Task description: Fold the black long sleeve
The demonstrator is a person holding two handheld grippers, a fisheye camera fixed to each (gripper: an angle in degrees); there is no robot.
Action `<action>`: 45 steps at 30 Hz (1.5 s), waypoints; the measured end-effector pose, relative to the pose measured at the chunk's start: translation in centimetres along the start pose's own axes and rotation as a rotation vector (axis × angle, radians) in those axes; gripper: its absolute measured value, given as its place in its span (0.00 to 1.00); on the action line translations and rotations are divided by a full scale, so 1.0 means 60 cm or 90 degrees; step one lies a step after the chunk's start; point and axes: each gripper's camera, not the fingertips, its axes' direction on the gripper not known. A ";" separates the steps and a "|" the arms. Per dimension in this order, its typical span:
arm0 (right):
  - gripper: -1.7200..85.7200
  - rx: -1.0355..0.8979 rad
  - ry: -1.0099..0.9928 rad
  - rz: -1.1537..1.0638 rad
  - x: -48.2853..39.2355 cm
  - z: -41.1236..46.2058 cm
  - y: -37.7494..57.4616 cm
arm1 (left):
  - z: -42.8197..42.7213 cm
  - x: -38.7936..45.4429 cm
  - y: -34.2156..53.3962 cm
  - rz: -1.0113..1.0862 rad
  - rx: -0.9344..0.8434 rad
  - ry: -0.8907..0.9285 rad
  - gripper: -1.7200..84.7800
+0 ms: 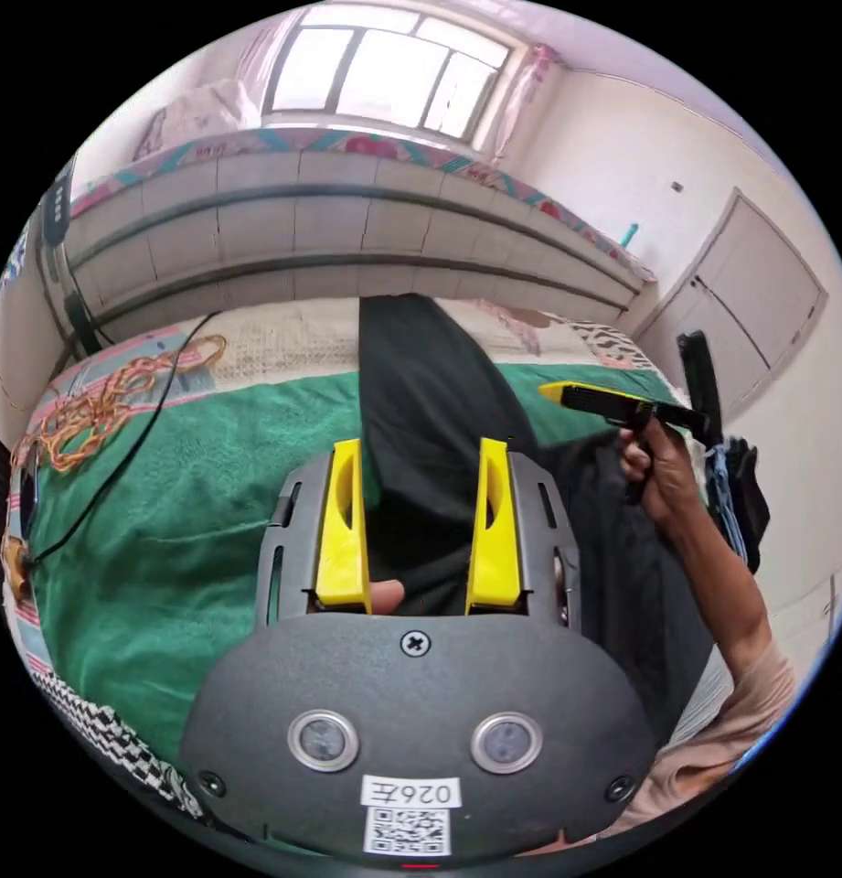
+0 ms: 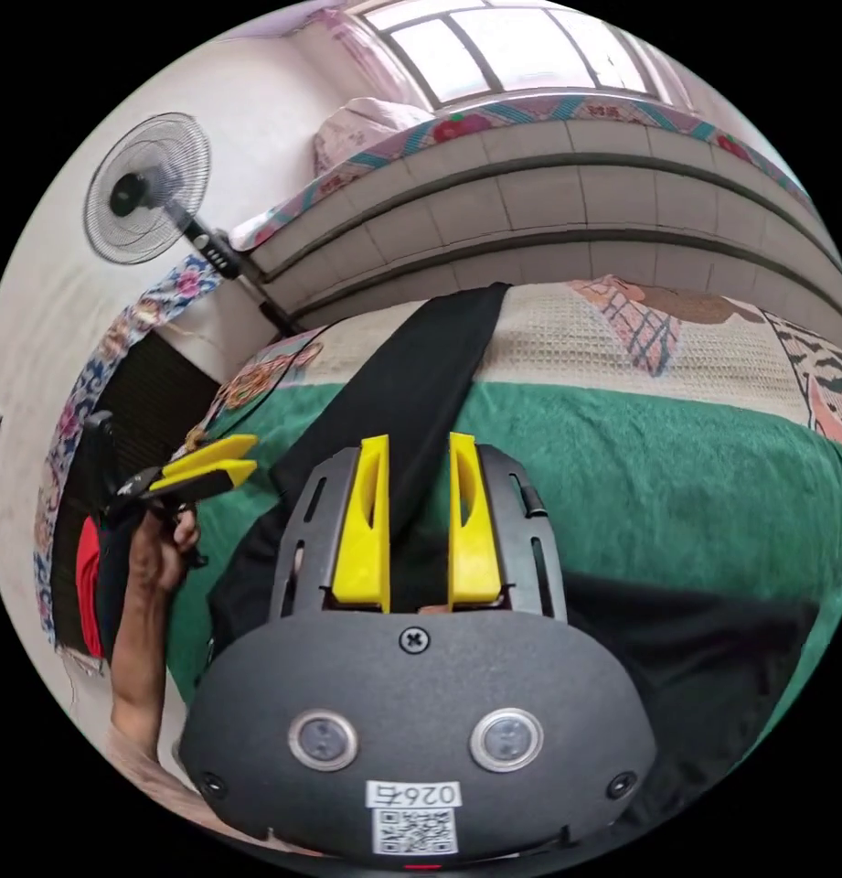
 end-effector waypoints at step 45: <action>0.01 0.237 -0.218 -0.323 0.013 -0.336 0.328 | 0.063 0.243 -0.079 0.278 0.230 0.543 0.03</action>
